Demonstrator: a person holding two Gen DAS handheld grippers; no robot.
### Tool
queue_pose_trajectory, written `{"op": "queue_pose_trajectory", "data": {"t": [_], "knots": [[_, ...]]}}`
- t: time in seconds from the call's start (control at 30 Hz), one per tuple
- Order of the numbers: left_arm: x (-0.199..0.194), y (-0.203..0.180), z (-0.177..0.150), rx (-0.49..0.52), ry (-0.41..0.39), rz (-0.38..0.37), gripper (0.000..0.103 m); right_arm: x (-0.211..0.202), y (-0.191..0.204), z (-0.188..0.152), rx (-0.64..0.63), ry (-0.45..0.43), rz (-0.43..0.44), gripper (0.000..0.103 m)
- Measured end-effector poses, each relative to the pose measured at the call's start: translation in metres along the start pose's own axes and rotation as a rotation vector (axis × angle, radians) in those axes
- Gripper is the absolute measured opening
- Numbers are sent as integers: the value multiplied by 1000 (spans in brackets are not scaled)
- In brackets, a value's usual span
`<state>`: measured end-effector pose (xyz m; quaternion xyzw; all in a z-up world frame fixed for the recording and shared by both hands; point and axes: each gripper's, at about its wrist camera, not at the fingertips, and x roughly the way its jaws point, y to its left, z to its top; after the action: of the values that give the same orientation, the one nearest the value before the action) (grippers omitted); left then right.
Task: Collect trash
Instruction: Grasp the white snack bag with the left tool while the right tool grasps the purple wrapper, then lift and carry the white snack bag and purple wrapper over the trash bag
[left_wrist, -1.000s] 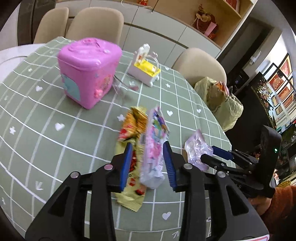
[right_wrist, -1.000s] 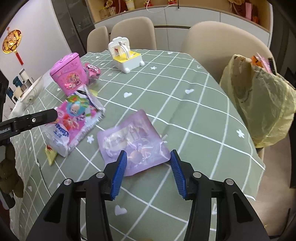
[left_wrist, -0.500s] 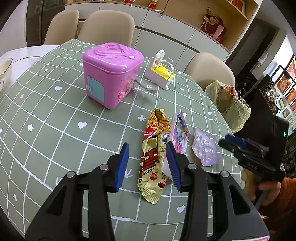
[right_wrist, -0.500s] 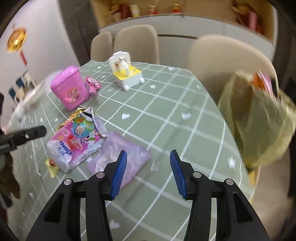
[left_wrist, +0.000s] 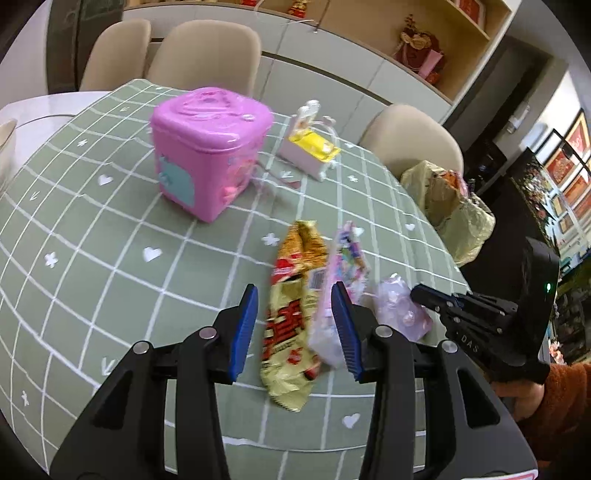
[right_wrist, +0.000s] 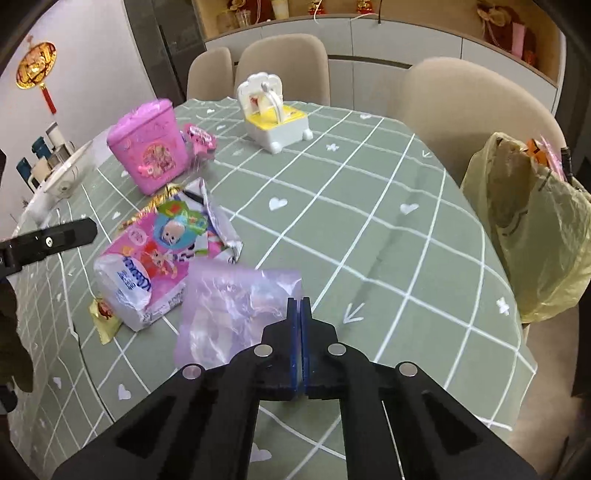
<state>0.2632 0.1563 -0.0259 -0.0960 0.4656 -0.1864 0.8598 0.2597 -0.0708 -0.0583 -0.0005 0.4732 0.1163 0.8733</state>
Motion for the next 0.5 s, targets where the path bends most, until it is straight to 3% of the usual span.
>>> {"op": "queue_pose_trajectory", "data": {"t": [0.23, 0.27, 0.3, 0.37, 0.5], "knots": [[27, -28, 6, 39, 51, 30, 39, -26, -30, 8, 48, -41, -14, 3], [32, -31, 7, 41, 61, 43, 36, -27, -34, 7, 67, -18, 34, 3], [36, -32, 7, 42, 69, 51, 22, -26, -36, 5, 82, 5, 102, 3], [41, -35, 8, 48, 80, 57, 3, -29, -31, 1, 79, -3, 136, 3], [38, -43, 9, 73, 69, 44, 2, -27, -20, -13, 73, -4, 119, 11]]}}
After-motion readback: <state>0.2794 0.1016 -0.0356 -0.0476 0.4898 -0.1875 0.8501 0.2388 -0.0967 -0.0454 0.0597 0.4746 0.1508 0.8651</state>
